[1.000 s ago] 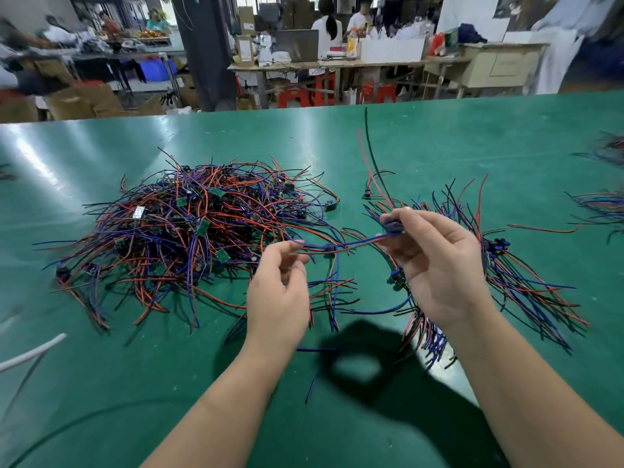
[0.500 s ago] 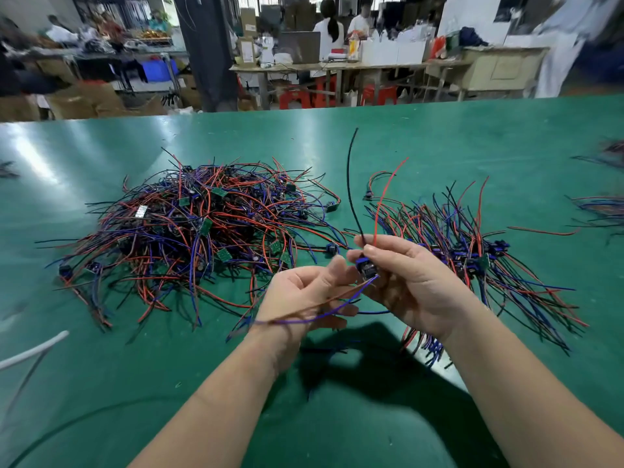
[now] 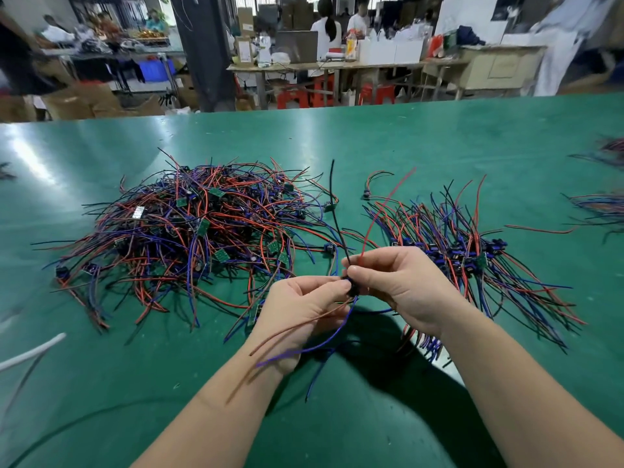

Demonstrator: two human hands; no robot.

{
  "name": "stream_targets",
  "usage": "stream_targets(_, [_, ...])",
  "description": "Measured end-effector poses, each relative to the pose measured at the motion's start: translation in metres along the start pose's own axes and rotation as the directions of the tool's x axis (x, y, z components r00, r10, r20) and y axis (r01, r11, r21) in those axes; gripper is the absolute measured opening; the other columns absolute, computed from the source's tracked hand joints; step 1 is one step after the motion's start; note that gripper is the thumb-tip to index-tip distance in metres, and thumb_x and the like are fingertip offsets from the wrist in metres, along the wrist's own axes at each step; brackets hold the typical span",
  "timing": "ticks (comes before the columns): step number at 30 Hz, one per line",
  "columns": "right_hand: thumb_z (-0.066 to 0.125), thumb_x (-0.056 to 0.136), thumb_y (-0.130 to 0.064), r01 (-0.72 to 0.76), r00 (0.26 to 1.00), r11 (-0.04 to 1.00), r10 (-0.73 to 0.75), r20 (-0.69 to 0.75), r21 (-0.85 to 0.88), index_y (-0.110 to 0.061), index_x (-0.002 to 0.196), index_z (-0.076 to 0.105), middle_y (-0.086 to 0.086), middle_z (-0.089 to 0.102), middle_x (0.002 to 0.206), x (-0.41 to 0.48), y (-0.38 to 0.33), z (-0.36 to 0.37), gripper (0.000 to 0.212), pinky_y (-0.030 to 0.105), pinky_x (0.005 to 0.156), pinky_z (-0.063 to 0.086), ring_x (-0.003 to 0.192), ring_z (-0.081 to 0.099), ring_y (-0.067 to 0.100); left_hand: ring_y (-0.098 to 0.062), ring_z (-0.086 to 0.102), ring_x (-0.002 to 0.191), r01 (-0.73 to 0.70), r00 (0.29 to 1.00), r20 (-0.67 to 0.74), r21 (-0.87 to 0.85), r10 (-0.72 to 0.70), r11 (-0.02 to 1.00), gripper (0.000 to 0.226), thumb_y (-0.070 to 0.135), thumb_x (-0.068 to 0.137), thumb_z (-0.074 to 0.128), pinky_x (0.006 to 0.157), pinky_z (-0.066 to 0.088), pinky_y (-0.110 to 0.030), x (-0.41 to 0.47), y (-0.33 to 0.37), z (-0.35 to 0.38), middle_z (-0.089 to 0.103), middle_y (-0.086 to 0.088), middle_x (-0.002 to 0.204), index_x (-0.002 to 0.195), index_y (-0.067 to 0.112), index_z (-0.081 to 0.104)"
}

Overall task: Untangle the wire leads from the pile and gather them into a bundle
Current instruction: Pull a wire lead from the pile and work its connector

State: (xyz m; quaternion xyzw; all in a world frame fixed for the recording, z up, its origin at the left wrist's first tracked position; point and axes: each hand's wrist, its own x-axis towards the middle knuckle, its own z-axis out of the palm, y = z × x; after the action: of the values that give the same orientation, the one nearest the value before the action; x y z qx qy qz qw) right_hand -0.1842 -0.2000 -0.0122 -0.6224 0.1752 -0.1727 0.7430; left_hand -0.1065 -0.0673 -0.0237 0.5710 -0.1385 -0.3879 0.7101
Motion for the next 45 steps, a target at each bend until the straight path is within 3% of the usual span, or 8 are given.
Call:
stream_targets(7, [0.072,0.072,-0.011,0.045,0.981,0.955,0.014,0.196,-0.294,-0.016,0.070,0.077,0.021,0.068,0.075,-0.004,-0.007,-0.011,0.007,0.020,0.054,0.048,0.054,0.055,0.011,-0.006,0.054,0.050,-0.042,0.995,0.093,0.205,0.023,0.978,0.017,0.011,0.083,0.069,0.053,0.050,-0.019,0.001,0.000,-0.005,0.066,0.001,0.062,0.070,0.019,0.079])
stream_targets(14, [0.074,0.073,0.003,0.073,0.986,0.980,-0.099,-0.134,-0.187,-0.011,0.060,0.071,0.006,0.065,0.056,0.004,-0.004,-0.016,0.019,0.019,0.045,0.046,0.048,0.058,0.012,-0.008,0.052,0.045,-0.014,0.989,0.146,0.263,-0.026,0.965,0.019,0.002,0.081,0.070,0.049,0.048,-0.019,-0.002,-0.003,0.002,0.065,-0.003,0.059,0.063,0.011,0.071])
stream_targets(23, [0.068,0.085,-0.011,0.197,0.824,0.957,-0.044,-0.565,0.213,-0.011,0.075,0.061,-0.001,0.063,0.052,0.009,-0.020,-0.056,0.012,0.013,0.040,0.043,0.043,0.056,0.005,-0.007,0.055,0.048,-0.064,0.895,0.390,0.591,-0.216,0.804,0.013,0.008,0.081,0.069,0.052,0.043,-0.017,-0.019,-0.001,0.006,0.064,0.005,0.059,0.090,0.016,0.074])
stream_targets(29, [0.047,0.097,-0.006,0.100,0.845,0.971,0.032,-0.534,0.217,-0.009,0.085,0.060,0.008,0.057,0.065,0.010,-0.017,-0.052,0.018,0.016,0.041,0.045,0.042,0.058,0.009,-0.008,0.060,0.057,0.044,0.934,0.348,0.096,-0.075,0.994,0.013,0.007,0.077,0.066,0.060,0.052,-0.019,-0.015,0.010,0.006,0.066,-0.004,0.071,0.086,0.009,0.076])
stream_targets(34, [0.054,0.088,0.007,0.080,0.862,0.997,-0.079,-0.501,-0.019,-0.013,0.087,0.060,0.007,0.058,0.074,0.008,-0.014,-0.039,0.020,0.016,0.045,0.046,0.049,0.058,0.009,-0.015,0.071,0.073,0.075,0.961,0.276,-0.358,0.029,0.931,0.022,0.011,0.073,0.064,0.064,0.058,-0.024,-0.009,0.024,-0.003,0.073,-0.012,0.091,0.095,0.007,0.068])
stream_targets(37, [0.072,0.075,0.006,0.136,0.934,0.951,-0.216,-0.283,-0.278,-0.019,0.089,0.064,0.000,0.062,0.072,0.004,-0.010,-0.028,0.029,0.017,0.055,0.046,0.061,0.055,0.011,-0.015,0.073,0.077,0.061,0.978,0.205,-0.479,0.044,0.876,0.023,0.011,0.070,0.064,0.063,0.059,-0.025,-0.008,0.025,-0.002,0.074,-0.011,0.088,0.093,0.008,0.063])
stream_targets(41, [0.084,0.060,-0.009,0.194,0.975,0.974,-0.179,0.129,-0.117,-0.021,0.091,0.074,-0.001,0.065,0.071,-0.002,-0.002,-0.005,0.035,0.015,0.060,0.047,0.064,0.057,0.007,-0.012,0.072,0.070,0.074,0.989,0.145,-0.528,0.004,0.846,0.022,0.014,0.064,0.066,0.055,0.057,-0.023,-0.009,0.023,0.003,0.075,-0.008,0.079,0.085,0.007,0.066])
stream_targets(45, [0.084,0.055,-0.012,0.206,0.973,0.970,-0.217,0.083,0.128,-0.021,0.081,0.078,-0.002,0.072,0.073,-0.003,0.005,0.015,0.029,0.013,0.056,0.047,0.059,0.060,0.003,-0.004,0.068,0.058,0.039,0.998,0.053,-0.484,-0.015,0.874,0.035,0.020,0.054,0.073,0.047,0.054,-0.018,-0.010,0.020,0.007,0.074,-0.001,0.074,0.087,0.012,0.064])
